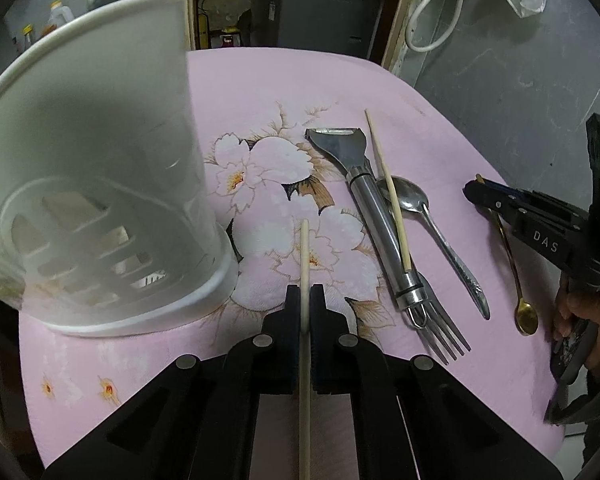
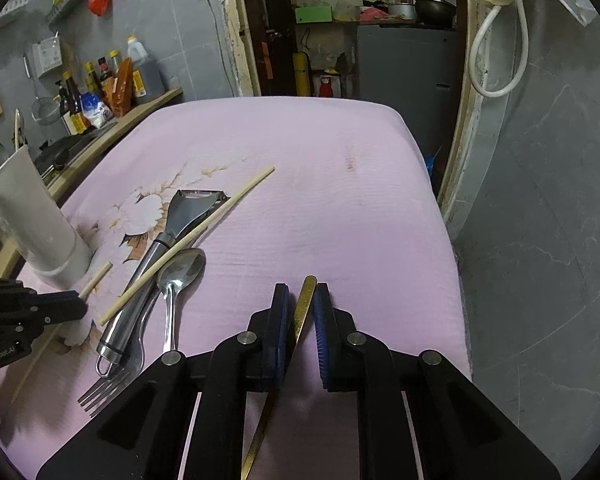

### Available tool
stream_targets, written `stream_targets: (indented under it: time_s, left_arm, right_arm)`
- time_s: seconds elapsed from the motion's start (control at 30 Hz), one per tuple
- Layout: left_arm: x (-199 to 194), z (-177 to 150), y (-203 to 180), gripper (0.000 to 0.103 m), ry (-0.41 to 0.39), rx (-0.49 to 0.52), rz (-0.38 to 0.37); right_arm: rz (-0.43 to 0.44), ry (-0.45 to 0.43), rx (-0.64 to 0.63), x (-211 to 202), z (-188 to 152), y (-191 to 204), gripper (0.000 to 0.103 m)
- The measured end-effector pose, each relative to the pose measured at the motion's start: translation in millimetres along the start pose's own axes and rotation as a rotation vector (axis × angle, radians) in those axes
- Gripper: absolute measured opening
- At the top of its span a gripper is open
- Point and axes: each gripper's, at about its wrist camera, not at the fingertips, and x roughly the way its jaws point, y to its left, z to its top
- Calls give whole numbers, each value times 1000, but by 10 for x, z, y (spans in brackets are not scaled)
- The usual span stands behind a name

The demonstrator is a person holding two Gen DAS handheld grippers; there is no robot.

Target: Organize utensils

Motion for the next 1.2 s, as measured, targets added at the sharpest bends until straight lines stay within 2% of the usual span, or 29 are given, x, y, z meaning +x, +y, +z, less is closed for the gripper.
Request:
stream_targets:
  time_s: [0.23, 0.33, 0.47, 0.63, 0.73, 0.77, 0.83, 0.93, 1.0, 1.07, 1.2]
  left_arm:
    - [-130, -143, 11, 2, -54, -62, -56]
    - [-150, -182, 25, 2, -54, -80, -62]
    - [-153, -192, 49, 2, -48, -96, -57]
    - [-168, -216, 88, 2, -46, -109, -65]
    - [-146, -215, 101, 2, -45, -111, -70]
    - [-143, -215, 105, 2, -45, -111, -72]
    - [-141, -219, 115, 2, -45, -112, -75]
    - [-138, -221, 114, 2, -48, -112, -76]
    - [-136, -228, 120, 2, -49, -114, -78]
    - [-142, -237, 132, 2, -52, -120, -83]
    - [-187, -275, 155, 2, -74, -138, -101]
  right_arm:
    - [25, -42, -24, -91, -33, 44, 6]
    - [58, -68, -17, -142, -37, 33, 6]
    - [89, -52, -10, -119, -46, 25, 6]
    - [51, -11, -33, -71, -63, 93, 8]
    - [9, -3, -67, -91, -94, 161, 16]
    - [2, -2, -76, -97, -101, 176, 22]
    - [-23, 5, -107, -109, -136, 228, 23]
    - [-50, 10, -133, -93, -138, 256, 21]
    - [-49, 19, -129, -56, -135, 254, 12]
    - [-54, 18, -133, -40, -129, 261, 7]
    - [-41, 4, -130, -68, -134, 258, 4]
